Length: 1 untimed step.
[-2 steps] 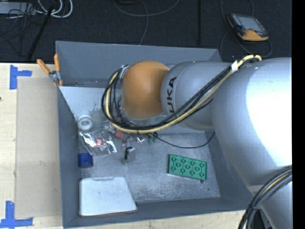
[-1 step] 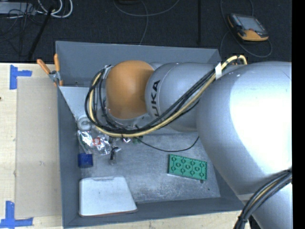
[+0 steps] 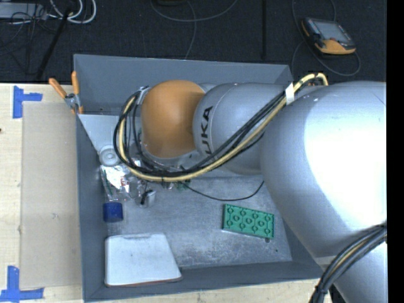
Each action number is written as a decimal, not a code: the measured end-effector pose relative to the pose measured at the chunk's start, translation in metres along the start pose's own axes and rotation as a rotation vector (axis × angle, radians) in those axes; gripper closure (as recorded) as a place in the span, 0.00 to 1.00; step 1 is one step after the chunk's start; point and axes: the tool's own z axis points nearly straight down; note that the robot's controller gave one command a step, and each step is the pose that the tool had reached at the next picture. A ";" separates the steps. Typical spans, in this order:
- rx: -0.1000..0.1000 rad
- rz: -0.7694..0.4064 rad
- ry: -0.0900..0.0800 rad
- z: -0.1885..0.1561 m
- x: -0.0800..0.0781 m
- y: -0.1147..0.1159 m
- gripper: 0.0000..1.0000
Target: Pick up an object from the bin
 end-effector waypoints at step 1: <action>0.000 -0.408 -0.006 -0.133 0.057 0.076 1.00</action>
Offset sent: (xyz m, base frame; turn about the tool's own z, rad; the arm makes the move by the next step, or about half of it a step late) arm -0.0863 0.0387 0.1312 -0.4088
